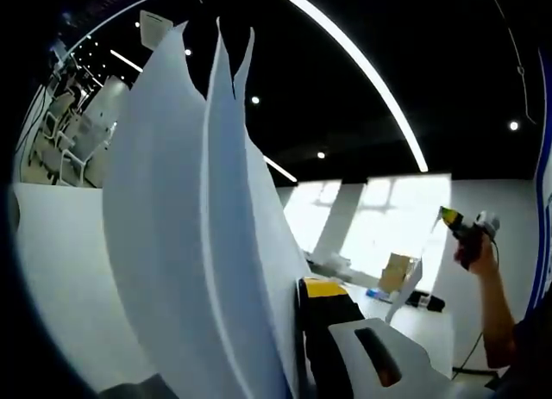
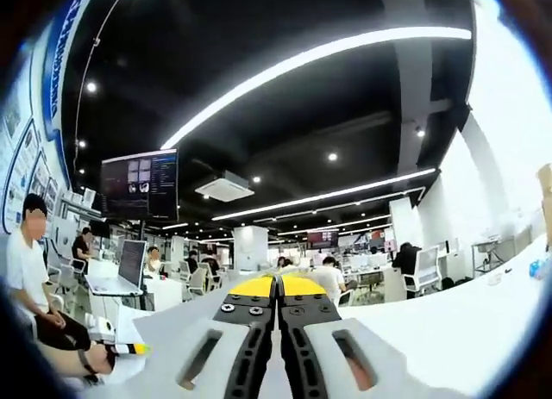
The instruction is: Organize the stack of printing papers by aligning and flattening the scattered papers on the table
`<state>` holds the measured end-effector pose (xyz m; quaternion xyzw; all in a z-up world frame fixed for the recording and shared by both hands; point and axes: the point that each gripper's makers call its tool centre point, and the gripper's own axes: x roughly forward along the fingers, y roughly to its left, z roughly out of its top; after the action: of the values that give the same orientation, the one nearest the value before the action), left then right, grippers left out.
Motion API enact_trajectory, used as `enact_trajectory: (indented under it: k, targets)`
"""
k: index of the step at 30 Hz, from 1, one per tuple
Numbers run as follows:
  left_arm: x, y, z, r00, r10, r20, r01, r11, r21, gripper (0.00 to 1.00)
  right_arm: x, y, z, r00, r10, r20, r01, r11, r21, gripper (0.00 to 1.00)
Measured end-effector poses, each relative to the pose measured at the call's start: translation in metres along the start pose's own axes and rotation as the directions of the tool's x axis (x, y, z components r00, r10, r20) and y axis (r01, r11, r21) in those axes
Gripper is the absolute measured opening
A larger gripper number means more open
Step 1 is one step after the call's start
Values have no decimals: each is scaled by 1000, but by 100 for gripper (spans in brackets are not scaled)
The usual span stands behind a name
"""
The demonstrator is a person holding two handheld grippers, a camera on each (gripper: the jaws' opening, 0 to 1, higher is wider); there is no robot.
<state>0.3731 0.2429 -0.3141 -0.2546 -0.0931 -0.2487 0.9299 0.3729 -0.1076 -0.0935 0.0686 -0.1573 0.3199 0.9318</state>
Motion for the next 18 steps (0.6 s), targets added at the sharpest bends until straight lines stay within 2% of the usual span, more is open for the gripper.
enact_trajectory:
  k: [4, 12, 18]
  targets:
    - [0, 0, 0, 1000, 0, 1, 0, 1000, 0, 8, 3, 7, -1, 999, 34, -16, -34, 999, 20, 0]
    - [0, 2, 1, 1000, 2, -3, -2, 1000, 0, 8, 11, 13, -4, 997, 47, -57, -48, 999, -20, 0]
    - [1, 3, 1, 1000, 1, -3, -1, 1000, -2, 8, 14, 26, 3, 995, 80, -64, -83, 995, -55, 0]
